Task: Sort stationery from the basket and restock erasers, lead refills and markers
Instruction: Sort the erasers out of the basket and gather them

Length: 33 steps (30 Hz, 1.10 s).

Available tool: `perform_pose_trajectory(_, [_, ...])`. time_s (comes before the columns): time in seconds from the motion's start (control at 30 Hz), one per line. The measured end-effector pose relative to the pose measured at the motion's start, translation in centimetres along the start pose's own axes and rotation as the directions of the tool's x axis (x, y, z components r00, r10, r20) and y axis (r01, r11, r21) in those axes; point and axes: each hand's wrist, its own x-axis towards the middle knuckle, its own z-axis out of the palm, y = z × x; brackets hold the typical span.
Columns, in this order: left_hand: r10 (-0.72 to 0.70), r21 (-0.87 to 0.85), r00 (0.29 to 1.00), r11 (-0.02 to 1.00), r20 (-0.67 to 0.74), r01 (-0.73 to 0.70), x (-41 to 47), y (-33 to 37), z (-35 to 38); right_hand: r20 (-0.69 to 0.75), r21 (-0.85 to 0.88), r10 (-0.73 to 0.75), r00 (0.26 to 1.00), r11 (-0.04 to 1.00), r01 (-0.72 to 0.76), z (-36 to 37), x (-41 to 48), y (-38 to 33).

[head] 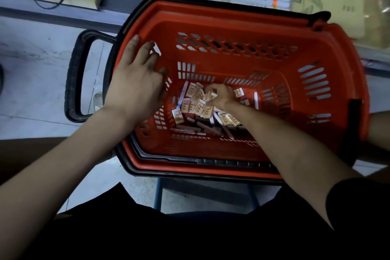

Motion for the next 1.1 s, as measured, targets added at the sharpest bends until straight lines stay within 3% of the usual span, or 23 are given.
perform_pose_trajectory(0.13, [0.005, -0.011, 1.0, 1.0, -0.011, -0.006, 0.1, -0.1, 0.0, -0.016, 0.07, 0.091, 0.996, 0.994, -0.09, -1.3, -0.3, -0.6])
perform_pose_trajectory(0.37, [0.021, 0.009, 1.0, 1.0, 0.02, -0.022, 0.2, 0.1, -0.4, 0.128, 0.261, 0.18, 0.975, 0.943, -0.208, -6.1, -3.7, -2.0])
perform_pose_trajectory(0.43, [0.02, -0.082, 1.0, 0.996, 0.0, -0.02, 0.2, 0.4, -0.7, 0.143, 0.302, 0.158, 0.977, 0.933, -0.195, -7.5, -5.4, -2.5])
perform_pose_trajectory(0.5, [-0.021, -0.332, 1.0, 0.943, -0.008, 0.017, 0.4, 1.5, -0.9, 0.146, 0.349, 0.084, 0.986, 0.928, -0.131, -8.9, -7.5, -3.7])
perform_pose_trajectory(0.53, [-0.079, -0.523, 0.996, 0.849, 0.03, 0.083, 0.7, 2.4, -1.1, 0.13, 0.361, 0.034, 0.991, 0.929, -0.079, -9.8, -8.6, -4.4])
perform_pose_trajectory(0.57, [-0.158, -0.731, 0.982, 0.658, 0.104, 0.183, 1.2, 3.4, -1.5, 0.112, 0.376, -0.013, 0.994, 0.926, -0.03, -10.8, -9.7, -5.4])
perform_pose_trajectory(0.6, [-0.225, -0.885, 0.946, 0.353, 0.234, 0.303, 1.9, 4.3, -1.9, 0.1, 0.416, -0.056, 0.993, 0.909, 0.009, -11.8, -10.7, -6.3])
perform_pose_trajectory(0.63, [-0.225, -0.913, 0.889, -0.009, 0.398, 0.407, 2.6, 5.1, -2.5, 0.086, 0.478, -0.097, 0.992, 0.877, 0.044, -12.8, -11.9, -7.5])
perform_pose_trajectory(0.67, [-0.143, -0.812, 0.825, -0.333, 0.546, 0.48, 3.4, 5.8, -3.1, 0.062, 0.541, -0.145, 0.988, 0.836, 0.089, -13.7, -12.9, -8.6])
perform_pose_trajectory(0.7, [-0.017, -0.649, 0.774, -0.555, 0.633, 0.52, 3.9, 6.3, -3.6, 0.028, 0.592, -0.193, 0.981, 0.794, 0.139, -14.5, -13.9, -9.7])
perform_pose_trajectory(0.73, [0.102, -0.501, 0.747, -0.681, 0.656, 0.533, 4.3, 6.7, -3.9, -0.007, 0.619, -0.244, 0.97, 0.761, 0.196, -15.2, -14.9, -10.7])
perform_pose_trajectory(0.8, [0.279, -0.286, 0.764, -0.809, 0.582, 0.514, 4.6, 7.3, -4.9, -0.056, 0.597, -0.347, 0.936, 0.74, 0.31, -16.4, -16.4, -12.2])
perform_pose_trajectory(0.87, [0.336, -0.159, 0.808, -0.874, 0.484, 0.459, 5.0, 7.3, -6.0, -0.125, 0.441, -0.44, 0.889, 0.778, 0.447, -17.0, -17.7, -12.9])
perform_pose_trajectory(0.97, [0.269, -0.177, 0.844, -0.905, 0.464, 0.386, 6.0, 7.2, -7.5, -0.159, -0.048, -0.593, 0.79, 0.803, 0.593, -17.2, -18.9, -13.1])
perform_pose_trajectory(1.03, [0.226, -0.184, 0.866, -0.924, 0.446, 0.336, 6.4, 6.9, -8.1, -0.127, -0.423, -0.681, 0.722, 0.695, 0.581, -16.7, -19.1, -13.1])
perform_pose_trajectory(1.1, [0.226, -0.215, 0.875, -0.915, 0.429, 0.342, 6.3, 6.6, -8.0, -0.111, -0.51, -0.681, 0.724, 0.664, 0.546, -16.4, -19.2, -13.5])
